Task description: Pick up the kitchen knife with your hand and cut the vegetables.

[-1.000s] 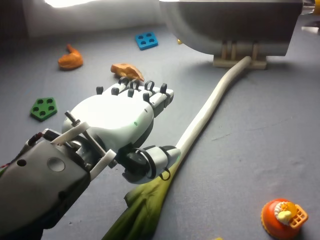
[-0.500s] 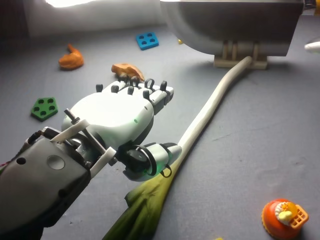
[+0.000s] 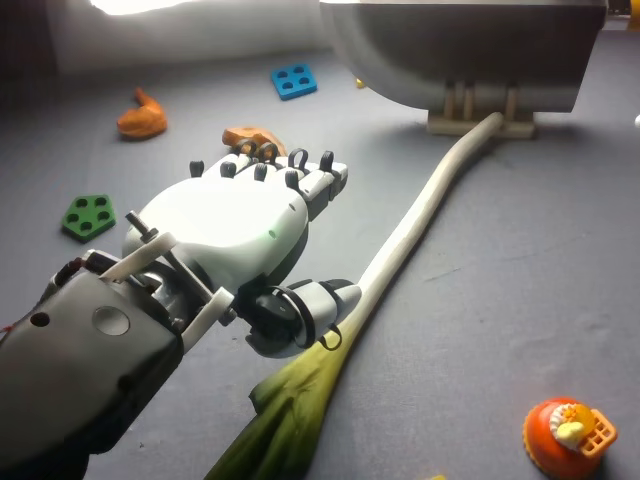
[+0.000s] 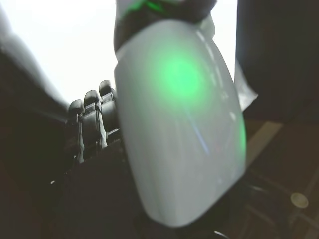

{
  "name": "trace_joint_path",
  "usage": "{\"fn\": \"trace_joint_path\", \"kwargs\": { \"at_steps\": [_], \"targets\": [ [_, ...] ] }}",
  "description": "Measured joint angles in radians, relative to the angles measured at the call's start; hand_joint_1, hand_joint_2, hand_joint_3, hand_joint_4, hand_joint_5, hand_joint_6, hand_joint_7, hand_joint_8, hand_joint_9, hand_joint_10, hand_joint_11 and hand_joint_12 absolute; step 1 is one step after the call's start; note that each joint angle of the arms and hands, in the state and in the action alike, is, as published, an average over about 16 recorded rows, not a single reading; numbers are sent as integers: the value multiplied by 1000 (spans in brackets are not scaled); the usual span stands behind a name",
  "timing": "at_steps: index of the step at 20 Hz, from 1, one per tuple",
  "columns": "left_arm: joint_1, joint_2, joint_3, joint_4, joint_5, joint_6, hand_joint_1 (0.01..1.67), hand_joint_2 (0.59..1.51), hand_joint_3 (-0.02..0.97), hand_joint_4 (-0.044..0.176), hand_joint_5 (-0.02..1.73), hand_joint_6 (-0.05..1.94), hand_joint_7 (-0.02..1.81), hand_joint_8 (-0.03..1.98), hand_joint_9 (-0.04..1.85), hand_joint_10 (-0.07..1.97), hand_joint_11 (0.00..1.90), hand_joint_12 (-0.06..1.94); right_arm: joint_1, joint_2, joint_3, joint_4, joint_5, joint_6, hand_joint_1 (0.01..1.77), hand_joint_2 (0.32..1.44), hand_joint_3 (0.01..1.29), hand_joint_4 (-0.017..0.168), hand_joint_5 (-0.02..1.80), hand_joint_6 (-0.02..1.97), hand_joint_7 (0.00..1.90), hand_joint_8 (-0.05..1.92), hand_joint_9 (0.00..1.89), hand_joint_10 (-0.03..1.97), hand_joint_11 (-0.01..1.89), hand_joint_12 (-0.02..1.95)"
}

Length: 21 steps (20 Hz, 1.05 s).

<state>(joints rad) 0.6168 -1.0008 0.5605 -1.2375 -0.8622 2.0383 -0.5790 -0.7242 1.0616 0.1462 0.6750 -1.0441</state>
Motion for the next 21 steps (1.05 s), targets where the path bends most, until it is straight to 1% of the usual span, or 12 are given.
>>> {"fn": "trace_joint_path", "kwargs": {
  "at_steps": [2,6,10,12,15,18,21],
  "targets": [
    [-7,0,-8,-6,-4,1,468,1313,-8,7,132,10,161,6,132,17,16,562,-1,48,-62,2,-16,-15,594,1005,18,36,107,27,137,17,118,71,13,516],
    [-21,1,-28,-15,-12,2,487,1306,-7,7,151,10,178,6,137,16,16,564,-10,122,-156,2,-35,-36,455,1102,19,18,219,63,295,21,217,285,22,953],
    [-32,3,-45,-22,-17,4,496,1299,-8,7,168,9,190,6,147,16,16,587,-9,166,-212,-5,-48,-49,354,1181,19,2,334,126,459,30,306,510,37,1394],
    [-36,4,-53,-24,-19,5,504,1294,-8,7,178,9,196,7,155,16,17,607,-4,179,-231,-10,-59,-54,324,1201,18,-2,388,214,533,60,344,657,49,1580],
    [-38,6,-59,-26,-21,7,515,1287,-8,8,202,10,229,9,184,19,17,671,9,191,-250,-17,-77,-59,298,1217,18,-2,452,434,602,251,383,934,89,1737],
    [-38,8,-63,-26,-21,7,519,1285,-8,8,209,11,239,10,190,20,16,693,17,195,-258,-23,-84,-61,290,1225,18,-2,482,520,650,308,393,1097,108,1799],
    [-38,9,-64,-26,-22,8,523,1283,-8,8,218,11,259,10,208,21,16,738,30,196,-261,-31,-95,-61,283,1230,18,-2,489,640,656,397,388,1181,129,1818]
  ]
}}
